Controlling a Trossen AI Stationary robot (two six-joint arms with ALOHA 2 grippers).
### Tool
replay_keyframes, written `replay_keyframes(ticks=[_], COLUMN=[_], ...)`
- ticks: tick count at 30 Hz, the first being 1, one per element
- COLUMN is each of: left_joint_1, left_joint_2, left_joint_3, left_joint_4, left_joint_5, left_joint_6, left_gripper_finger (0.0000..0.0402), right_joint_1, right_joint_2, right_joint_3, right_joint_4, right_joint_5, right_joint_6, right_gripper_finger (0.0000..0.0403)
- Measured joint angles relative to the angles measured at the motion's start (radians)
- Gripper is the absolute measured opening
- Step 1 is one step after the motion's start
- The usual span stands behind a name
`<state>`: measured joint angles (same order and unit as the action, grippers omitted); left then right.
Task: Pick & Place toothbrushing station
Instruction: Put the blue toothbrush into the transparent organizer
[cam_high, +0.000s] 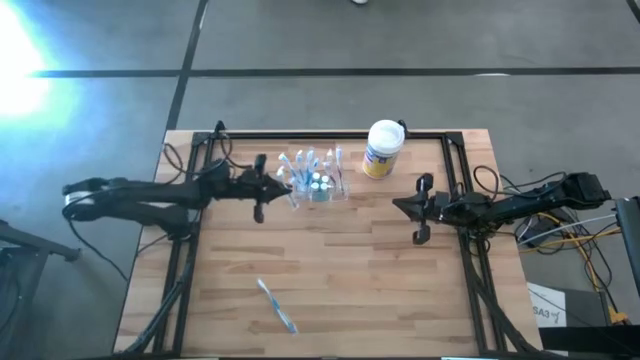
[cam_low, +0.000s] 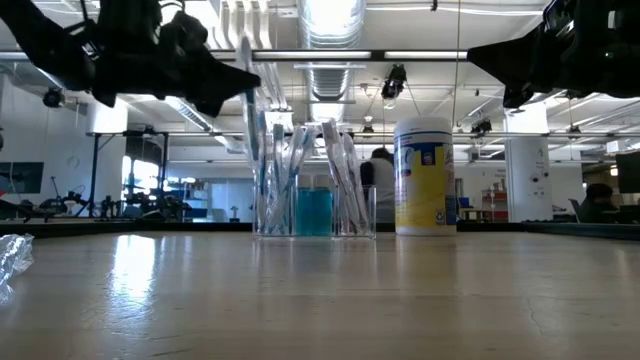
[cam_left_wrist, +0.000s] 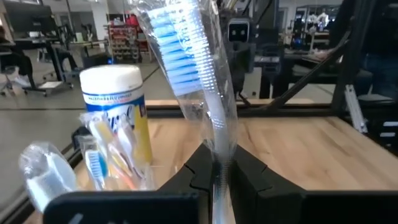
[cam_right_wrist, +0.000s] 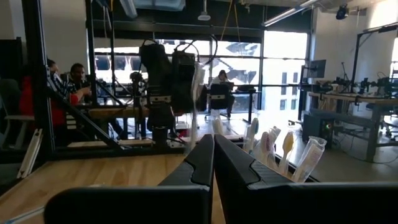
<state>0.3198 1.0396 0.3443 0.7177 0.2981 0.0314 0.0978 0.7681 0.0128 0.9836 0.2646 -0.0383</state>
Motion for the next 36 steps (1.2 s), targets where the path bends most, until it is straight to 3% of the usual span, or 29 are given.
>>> replay_keyframes(ticks=[15,36], left_joint_1=[0.01,0.012], left_joint_2=[0.218,0.425], left_joint_3=[0.127,0.135], left_joint_4=[0.067,0.079], left_joint_5=[-0.256,-0.3], left_joint_6=[0.11,0.065], left_gripper_finger=[0.0024,0.0024], right_joint_1=[0.0,0.0], right_joint_2=[0.0,0.0], right_joint_3=[0.0,0.0], right_joint_4=[0.0,-0.001], right_joint_5=[0.0,0.0], right_joint_6=[0.002,0.002], right_gripper_finger=[0.0008,0.0008])
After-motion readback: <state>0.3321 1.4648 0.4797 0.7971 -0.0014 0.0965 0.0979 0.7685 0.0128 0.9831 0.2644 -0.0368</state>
